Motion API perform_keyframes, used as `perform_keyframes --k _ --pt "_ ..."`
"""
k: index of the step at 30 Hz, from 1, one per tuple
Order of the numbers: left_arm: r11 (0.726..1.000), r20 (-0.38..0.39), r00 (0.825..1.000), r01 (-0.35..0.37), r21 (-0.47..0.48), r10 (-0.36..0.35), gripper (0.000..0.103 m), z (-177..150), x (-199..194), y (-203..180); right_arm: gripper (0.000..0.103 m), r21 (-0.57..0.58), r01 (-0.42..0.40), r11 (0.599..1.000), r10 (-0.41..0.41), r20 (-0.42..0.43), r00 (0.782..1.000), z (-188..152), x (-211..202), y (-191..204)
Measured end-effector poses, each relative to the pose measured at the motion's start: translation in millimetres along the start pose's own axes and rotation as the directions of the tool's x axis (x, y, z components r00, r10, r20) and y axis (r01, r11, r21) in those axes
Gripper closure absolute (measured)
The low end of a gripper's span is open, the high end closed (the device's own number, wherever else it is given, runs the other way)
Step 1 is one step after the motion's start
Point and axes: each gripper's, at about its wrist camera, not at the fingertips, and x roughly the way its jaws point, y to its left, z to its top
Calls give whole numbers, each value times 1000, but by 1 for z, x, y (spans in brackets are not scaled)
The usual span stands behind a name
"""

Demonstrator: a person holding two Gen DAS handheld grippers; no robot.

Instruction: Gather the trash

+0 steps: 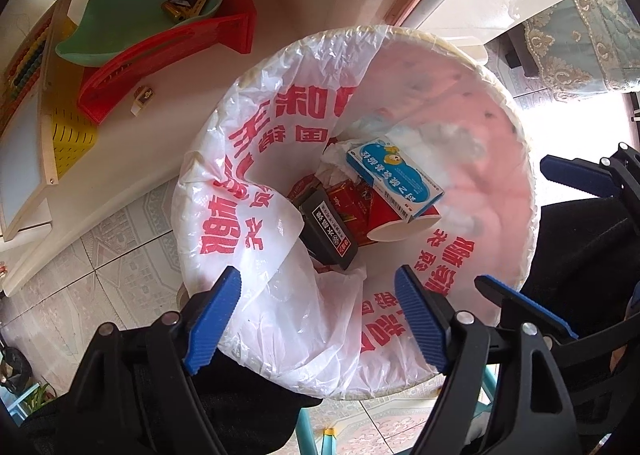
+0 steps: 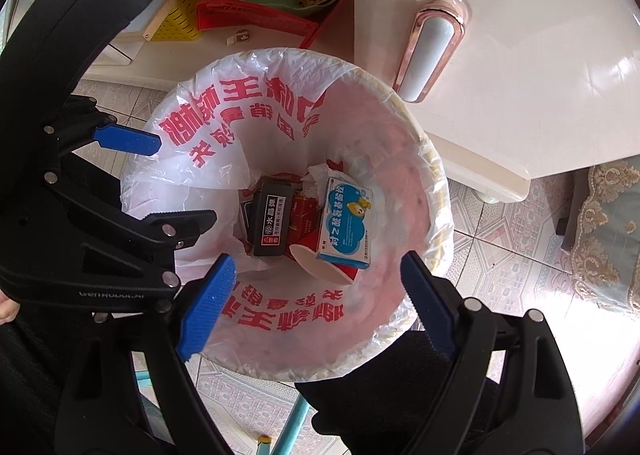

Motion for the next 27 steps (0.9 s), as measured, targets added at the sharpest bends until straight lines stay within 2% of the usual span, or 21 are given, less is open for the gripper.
perform_keyframes --k 5,10,17,21,24,27 --pt "999 52 999 -9 -44 11 24 -7 -17 1 15 90 2 996 -5 31 999 -7 -21 -5" --pt "993 123 992 -13 -115 27 24 -18 -42 5 14 216 -27 976 -1 126 992 -21 -52 -13" --pt "983 223 974 -1 -182 43 24 -43 -78 -7 14 222 8 975 -61 232 971 -44 -92 -3" --pt "980 294 951 -36 -197 94 24 -62 -102 -22 13 237 80 968 -157 325 933 -60 -127 3" --pt "978 348 931 -42 -205 113 23 -77 -123 -32 10 271 135 953 -238 395 887 -76 -157 5" --pt "976 409 905 -27 -216 116 23 -90 -148 -41 9 298 154 942 -285 469 836 -93 -187 8"
